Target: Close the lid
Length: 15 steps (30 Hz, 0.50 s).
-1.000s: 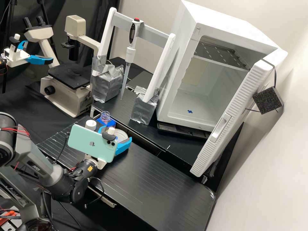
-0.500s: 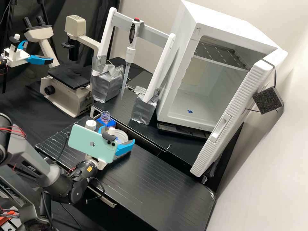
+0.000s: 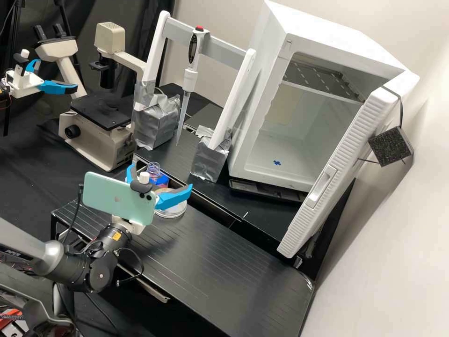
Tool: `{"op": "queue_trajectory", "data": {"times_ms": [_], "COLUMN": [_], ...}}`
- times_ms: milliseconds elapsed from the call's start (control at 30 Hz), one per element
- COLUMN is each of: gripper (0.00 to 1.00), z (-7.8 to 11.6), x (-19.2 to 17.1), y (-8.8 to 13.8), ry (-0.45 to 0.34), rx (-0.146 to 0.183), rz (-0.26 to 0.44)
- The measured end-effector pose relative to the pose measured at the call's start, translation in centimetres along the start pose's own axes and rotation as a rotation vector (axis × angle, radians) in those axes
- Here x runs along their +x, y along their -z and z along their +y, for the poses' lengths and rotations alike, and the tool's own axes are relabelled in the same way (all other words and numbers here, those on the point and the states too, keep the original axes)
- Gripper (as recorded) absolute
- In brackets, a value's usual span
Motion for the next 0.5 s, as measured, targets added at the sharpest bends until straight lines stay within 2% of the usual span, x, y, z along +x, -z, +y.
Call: {"op": "queue_trajectory", "data": {"times_ms": [100,167,500], "gripper": [1.00,1.00,1.00], "z": [-0.3,-0.7,-1.8], "x": [0.7,1.2,2.4], "y": [0.1,0.2,-0.1], "ry": [-0.020,-0.018,-0.032], "rx": [0.065,0.085,0.098], "rz": [0.022,0.034,0.006]}}
